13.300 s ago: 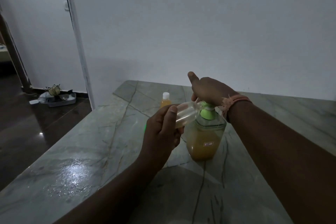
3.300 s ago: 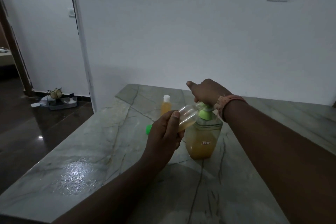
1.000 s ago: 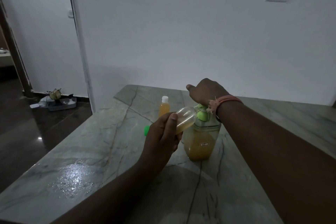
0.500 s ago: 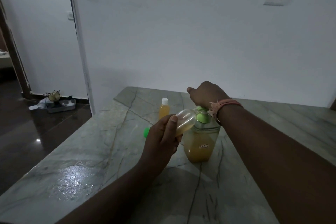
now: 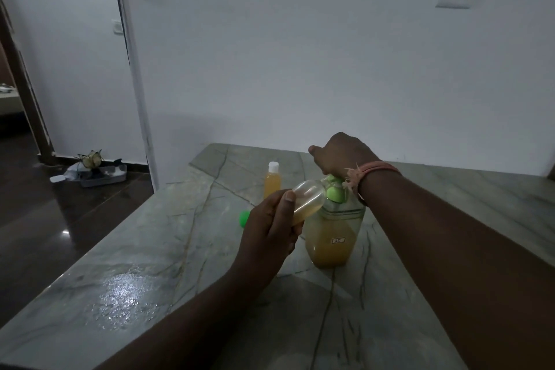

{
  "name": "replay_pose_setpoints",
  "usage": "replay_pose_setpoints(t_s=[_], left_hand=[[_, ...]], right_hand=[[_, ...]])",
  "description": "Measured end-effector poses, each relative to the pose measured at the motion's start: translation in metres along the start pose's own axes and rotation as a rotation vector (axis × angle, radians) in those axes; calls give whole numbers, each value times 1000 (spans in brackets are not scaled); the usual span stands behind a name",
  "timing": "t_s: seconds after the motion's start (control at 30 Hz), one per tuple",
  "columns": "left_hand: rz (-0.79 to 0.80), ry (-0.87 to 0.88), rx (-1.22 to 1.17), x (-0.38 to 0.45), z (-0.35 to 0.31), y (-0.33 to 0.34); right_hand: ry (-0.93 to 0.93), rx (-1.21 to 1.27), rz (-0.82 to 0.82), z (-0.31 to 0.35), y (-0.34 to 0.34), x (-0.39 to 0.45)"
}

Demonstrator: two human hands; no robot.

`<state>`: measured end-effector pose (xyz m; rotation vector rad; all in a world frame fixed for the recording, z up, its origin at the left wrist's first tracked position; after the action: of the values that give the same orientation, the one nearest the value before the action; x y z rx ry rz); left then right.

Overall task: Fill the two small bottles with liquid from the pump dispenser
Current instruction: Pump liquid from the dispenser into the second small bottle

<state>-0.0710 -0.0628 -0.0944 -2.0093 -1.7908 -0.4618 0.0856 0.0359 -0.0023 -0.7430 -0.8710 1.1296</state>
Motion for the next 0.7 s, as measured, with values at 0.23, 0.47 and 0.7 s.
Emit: replay_pose_setpoints(t_s=[0.23, 0.47, 0.7], left_hand=[[0, -7, 8, 1, -3, 0], [2, 1, -3, 0, -3, -1], [2, -11, -3, 1, -4, 0]], right_hand=[[-18, 0, -76, 5, -7, -3], [-26, -40, -60, 6, -8, -6], [-65, -25, -93, 8, -9, -3]])
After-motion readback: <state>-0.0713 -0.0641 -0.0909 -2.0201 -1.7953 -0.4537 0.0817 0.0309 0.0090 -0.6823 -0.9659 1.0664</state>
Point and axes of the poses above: each hand's wrist, its own x-axis towards the middle knuckle, its own y-axis out of the palm, z = x × y, the point moved 7 cm from there along x, towards the middle knuckle, and after that the axes turned 2 degrees about x, right-handed, at the moved point
